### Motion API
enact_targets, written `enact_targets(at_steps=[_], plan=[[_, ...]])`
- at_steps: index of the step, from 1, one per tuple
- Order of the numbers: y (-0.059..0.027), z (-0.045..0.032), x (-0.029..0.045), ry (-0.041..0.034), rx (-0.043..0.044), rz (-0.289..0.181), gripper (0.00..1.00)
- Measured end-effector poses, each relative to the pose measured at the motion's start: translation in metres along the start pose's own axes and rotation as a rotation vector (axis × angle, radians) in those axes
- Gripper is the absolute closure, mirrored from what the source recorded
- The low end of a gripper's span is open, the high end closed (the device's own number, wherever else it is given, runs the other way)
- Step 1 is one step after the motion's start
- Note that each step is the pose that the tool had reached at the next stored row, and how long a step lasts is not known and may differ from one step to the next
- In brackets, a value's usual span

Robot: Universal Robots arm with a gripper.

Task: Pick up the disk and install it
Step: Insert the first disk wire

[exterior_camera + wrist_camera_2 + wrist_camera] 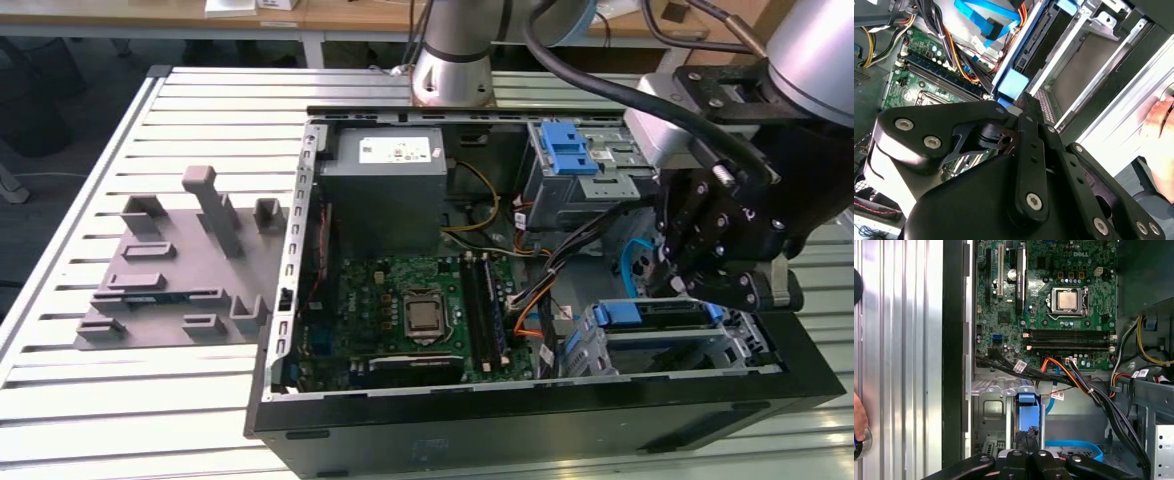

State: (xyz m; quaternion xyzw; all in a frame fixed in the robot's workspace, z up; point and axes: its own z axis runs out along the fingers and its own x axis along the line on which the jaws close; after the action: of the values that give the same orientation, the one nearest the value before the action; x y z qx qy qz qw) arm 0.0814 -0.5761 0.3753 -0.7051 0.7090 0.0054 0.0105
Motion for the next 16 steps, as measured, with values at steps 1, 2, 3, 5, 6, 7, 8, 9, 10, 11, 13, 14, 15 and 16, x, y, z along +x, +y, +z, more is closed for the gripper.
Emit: enact_targets(at_steps=[1,2,3,5,6,7,8,9,10,11,13,14,15,16], plan=[[-0.0016,-0.0001,0.0,0.0002,0.0,0.0,0.89],[-0.0032,0.0,0.0,0.0001,0.0,0.0,0.89],[-0.0051,0.0,0.0,0.0,0.0,0.0,0.89],[-0.0092,0.0,-0.0001,0.0001,0.0,0.0,0.89],[-0.0114,0.0001,-0.0001,0.0,0.0,0.0,0.89],[-0.0136,0.0001,-0.0001,0.0001,0.0,0.0,0.89],[-0.0155,0.0001,-0.0002,0.0001,0.0,0.0,0.89],[-0.0171,0.0001,-0.0002,0.0002,0.0,0.0,0.89],[-0.0187,0.0001,-0.0003,0.0002,0.0,0.0,0.89],[-0.0204,0.0002,-0.0006,0.0,0.0,0.0,0.89],[-0.0238,0.0003,-0.0015,0.0,0.0,0.0,0.89],[-0.0253,0.0003,-0.002,0.0001,0.0,0.0,0.89],[-0.0264,0.0003,-0.0027,0.0002,0.0,0.0,0.89],[-0.0274,0.0004,-0.0035,0.0002,0.0,0.0,0.89]])
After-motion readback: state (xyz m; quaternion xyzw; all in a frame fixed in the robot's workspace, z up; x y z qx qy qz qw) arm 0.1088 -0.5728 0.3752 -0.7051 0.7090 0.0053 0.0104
